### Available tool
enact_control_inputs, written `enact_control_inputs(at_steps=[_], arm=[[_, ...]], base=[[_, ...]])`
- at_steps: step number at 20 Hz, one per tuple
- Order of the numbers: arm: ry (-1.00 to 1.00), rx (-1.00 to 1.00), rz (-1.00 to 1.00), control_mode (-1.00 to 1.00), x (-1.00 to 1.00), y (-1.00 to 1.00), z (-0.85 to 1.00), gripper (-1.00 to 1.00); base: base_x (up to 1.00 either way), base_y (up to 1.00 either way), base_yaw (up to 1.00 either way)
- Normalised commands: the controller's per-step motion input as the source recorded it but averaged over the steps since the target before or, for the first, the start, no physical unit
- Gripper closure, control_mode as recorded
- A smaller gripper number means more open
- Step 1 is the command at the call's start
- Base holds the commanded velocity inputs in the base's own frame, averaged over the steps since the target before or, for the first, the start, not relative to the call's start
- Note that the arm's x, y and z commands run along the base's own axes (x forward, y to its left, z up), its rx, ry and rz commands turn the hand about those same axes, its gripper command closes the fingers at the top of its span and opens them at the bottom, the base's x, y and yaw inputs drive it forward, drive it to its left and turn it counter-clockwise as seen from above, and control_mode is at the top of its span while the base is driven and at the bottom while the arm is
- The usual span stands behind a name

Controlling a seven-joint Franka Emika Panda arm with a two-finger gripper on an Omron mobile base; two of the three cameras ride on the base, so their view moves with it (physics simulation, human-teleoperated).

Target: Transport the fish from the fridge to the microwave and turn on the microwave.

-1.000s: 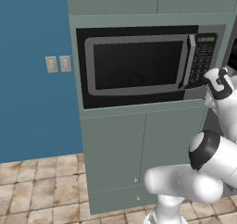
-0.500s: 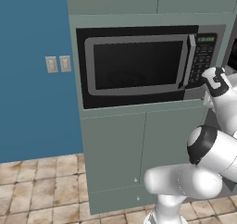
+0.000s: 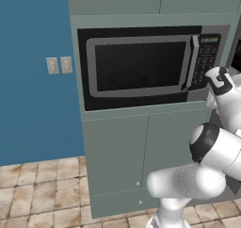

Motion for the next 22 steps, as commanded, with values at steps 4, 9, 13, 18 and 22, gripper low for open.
enact_control_inputs(at_steps=[4, 9, 13, 18, 22], arm=[[0.0, 0.01, 0.01, -1.0, 0.07, -0.11, -0.01, -1.0], [0.0, 0.01, 0.01, -1.0, 0.14, -0.07, -0.03, -1.0], [0.0, 0.01, 0.01, -1.0, 0.18, 0.0, -0.07, -1.0], [0.0, 0.0, 0.01, -1.0, 0.16, 0.0, -0.12, -1.0], [0.0, 0.0, 0.02, -1.0, 0.16, -0.03, -0.09, -1.0]], base=[[0.0, 0.0, 0.0], [0.0, 0.0, 0.0], [0.0, 0.0, 0.0], [0.0, 0.0, 0.0], [0.0, 0.0, 0.0]])
